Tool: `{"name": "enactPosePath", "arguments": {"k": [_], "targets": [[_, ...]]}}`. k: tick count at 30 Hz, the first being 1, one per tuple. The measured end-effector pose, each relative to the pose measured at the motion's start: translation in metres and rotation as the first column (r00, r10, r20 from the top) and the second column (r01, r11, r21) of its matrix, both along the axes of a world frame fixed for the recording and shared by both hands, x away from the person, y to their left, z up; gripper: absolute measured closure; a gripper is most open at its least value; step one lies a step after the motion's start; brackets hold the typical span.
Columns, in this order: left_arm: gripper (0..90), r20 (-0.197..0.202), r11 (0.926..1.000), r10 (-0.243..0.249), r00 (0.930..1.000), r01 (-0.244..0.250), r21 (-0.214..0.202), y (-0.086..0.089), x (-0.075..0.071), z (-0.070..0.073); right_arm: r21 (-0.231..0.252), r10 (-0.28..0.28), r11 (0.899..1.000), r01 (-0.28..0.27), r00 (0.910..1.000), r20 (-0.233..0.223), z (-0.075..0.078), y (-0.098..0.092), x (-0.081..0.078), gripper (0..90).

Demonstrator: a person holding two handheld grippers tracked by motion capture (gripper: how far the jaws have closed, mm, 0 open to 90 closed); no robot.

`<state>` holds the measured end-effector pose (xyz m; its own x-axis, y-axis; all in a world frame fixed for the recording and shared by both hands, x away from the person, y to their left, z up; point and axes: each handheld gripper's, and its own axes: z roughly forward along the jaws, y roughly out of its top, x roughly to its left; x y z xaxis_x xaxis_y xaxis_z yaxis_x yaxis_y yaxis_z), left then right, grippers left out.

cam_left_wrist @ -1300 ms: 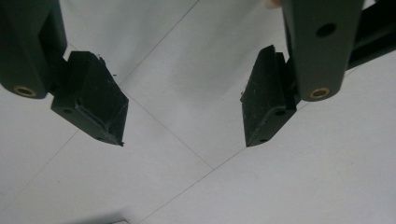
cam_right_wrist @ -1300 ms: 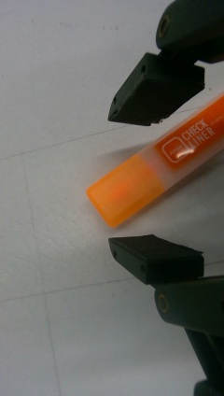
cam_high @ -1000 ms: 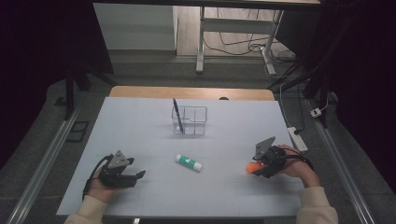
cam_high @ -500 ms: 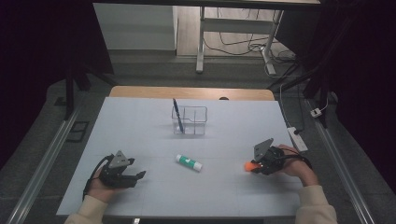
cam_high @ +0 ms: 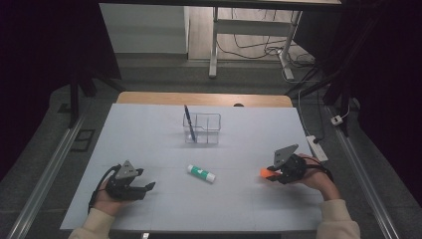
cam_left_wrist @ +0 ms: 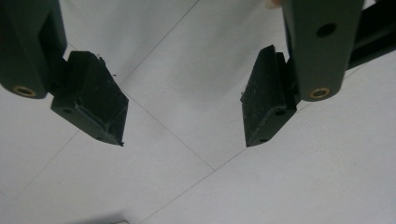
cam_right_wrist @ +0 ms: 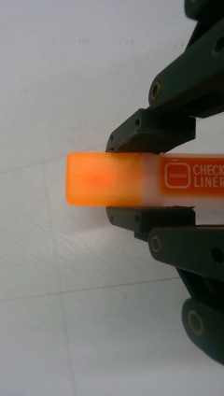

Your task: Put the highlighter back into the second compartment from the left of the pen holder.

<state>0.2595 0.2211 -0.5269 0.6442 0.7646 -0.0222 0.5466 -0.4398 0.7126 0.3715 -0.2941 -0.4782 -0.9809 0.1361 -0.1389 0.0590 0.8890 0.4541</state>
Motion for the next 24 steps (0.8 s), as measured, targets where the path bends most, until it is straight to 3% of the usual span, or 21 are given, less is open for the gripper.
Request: {"name": "enactPosePath", "arguments": {"k": [7,12,17,24], "targets": [[31.6,0.001,1.0000,-0.004,1.0000,0.004,0.003,-0.001,0.001,0.000,0.082,-0.056,0.995,0.057,0.9984,-0.004,0.009,-0.001,0.000,64.3],[31.6,0.002,1.0000,0.000,1.0000,0.000,-0.001,0.000,0.001,0.001,0.149,-0.102,0.983,0.103,0.9947,-0.011,0.016,-0.001,0.001,64.4],[31.6,0.002,1.0000,-0.002,1.0000,0.002,-0.001,0.000,0.001,0.001,0.226,-0.142,0.964,0.143,0.9897,-0.019,0.024,0.002,0.000,64.4],[31.6,0.005,1.0000,-0.001,1.0000,0.001,-0.002,0.000,0.000,0.001,0.284,-0.185,0.941,0.182,0.9827,-0.017,0.030,0.008,-0.002,64.3]]}}
